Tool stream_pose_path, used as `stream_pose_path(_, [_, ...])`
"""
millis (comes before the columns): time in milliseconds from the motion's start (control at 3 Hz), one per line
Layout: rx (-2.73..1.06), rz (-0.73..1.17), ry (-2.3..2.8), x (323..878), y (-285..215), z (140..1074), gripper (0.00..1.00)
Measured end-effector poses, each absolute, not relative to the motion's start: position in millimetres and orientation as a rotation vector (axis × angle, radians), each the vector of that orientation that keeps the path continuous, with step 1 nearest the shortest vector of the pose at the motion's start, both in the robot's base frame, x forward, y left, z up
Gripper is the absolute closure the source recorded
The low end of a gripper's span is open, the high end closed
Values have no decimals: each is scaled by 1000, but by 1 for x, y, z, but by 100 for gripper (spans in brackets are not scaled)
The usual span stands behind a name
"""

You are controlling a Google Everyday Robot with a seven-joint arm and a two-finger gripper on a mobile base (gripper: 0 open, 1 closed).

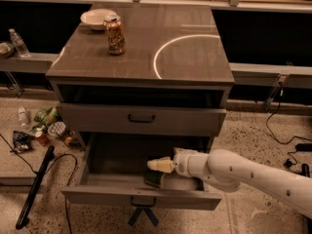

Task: Place sponge into middle drawer

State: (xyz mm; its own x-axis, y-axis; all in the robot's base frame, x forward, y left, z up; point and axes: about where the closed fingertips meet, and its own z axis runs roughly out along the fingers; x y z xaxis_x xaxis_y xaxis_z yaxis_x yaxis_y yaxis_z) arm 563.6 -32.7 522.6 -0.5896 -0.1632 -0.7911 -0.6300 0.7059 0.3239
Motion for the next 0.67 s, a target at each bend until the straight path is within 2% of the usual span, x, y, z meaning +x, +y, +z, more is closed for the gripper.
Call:
stream_pose_path(333, [-523, 777, 2145, 534, -76, 563, 49])
stream_pose_path(667, [-459, 689, 2129, 503, -116, 611, 72])
